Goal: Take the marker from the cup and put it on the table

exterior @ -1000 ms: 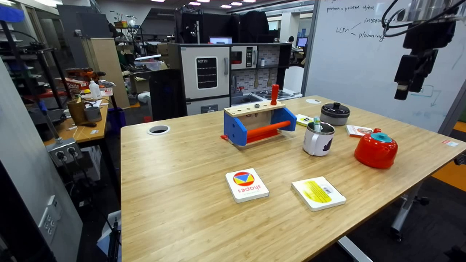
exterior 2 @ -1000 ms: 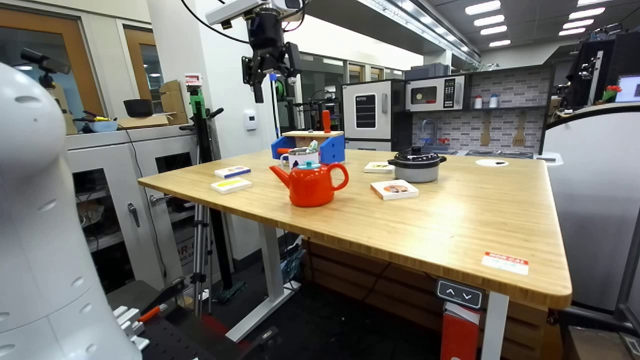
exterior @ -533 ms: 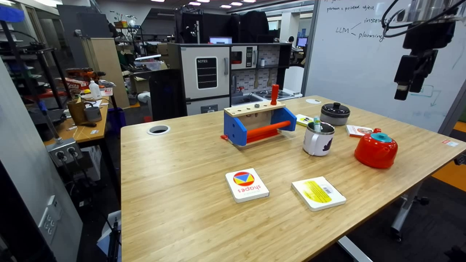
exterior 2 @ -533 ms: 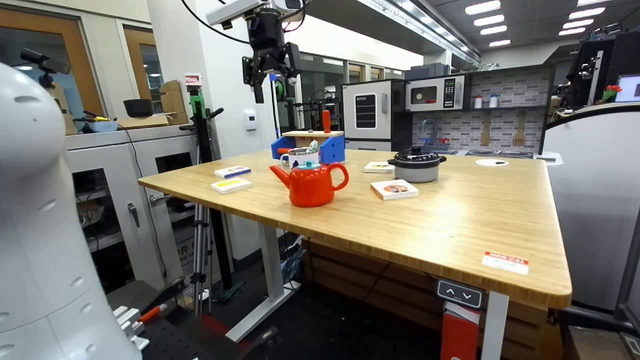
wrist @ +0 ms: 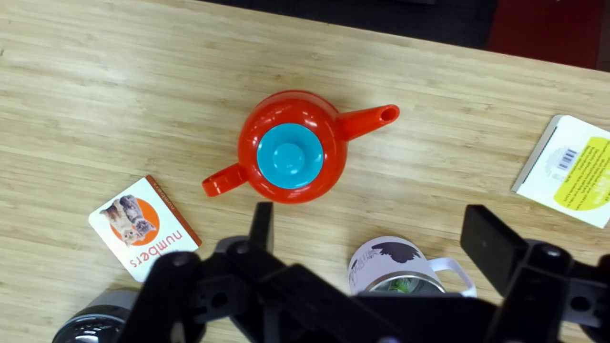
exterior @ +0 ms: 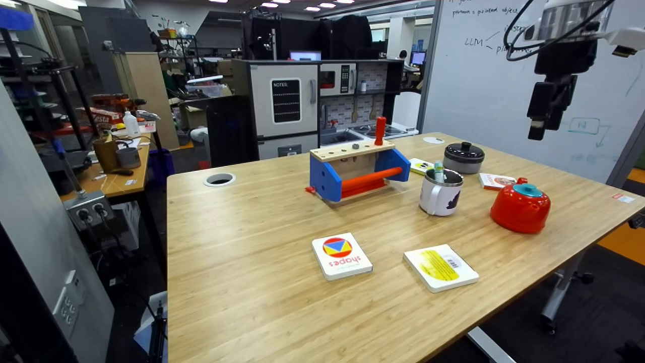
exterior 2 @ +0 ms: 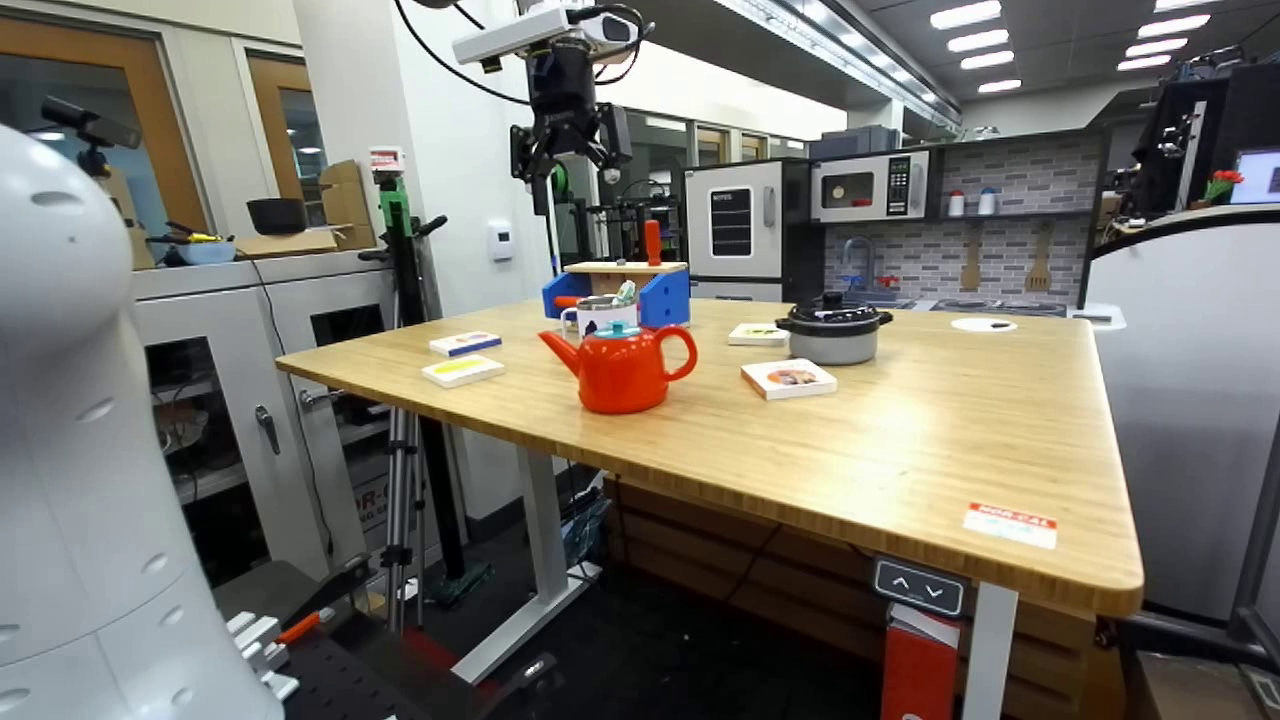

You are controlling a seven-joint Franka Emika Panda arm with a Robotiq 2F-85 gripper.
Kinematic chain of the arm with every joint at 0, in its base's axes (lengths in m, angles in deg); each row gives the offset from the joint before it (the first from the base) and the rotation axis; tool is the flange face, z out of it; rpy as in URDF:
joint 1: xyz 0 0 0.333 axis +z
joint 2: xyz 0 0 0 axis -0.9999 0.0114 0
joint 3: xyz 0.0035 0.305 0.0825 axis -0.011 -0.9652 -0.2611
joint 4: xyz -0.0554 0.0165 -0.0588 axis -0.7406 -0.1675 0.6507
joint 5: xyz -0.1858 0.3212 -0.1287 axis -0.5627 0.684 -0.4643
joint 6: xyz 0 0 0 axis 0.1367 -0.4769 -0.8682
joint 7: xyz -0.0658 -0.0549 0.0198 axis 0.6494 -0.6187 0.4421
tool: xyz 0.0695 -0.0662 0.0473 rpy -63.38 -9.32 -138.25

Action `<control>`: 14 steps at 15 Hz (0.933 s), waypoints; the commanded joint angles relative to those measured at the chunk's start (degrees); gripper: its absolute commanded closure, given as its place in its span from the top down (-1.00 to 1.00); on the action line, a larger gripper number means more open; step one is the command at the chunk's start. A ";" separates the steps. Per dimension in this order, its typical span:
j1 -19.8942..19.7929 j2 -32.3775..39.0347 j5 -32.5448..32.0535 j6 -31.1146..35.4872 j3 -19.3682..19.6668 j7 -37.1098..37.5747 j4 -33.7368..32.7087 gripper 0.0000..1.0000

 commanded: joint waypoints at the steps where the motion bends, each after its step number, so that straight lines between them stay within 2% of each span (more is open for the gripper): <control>1: 0.75 3.21 -0.43 -2.70 -0.77 -2.54 -3.75 1.00; 6: 1.63 6.27 -0.55 -2.89 -1.82 -2.17 -6.35 1.00; 14: 0.65 14.16 -1.90 -3.66 -1.02 -1.54 -16.22 1.00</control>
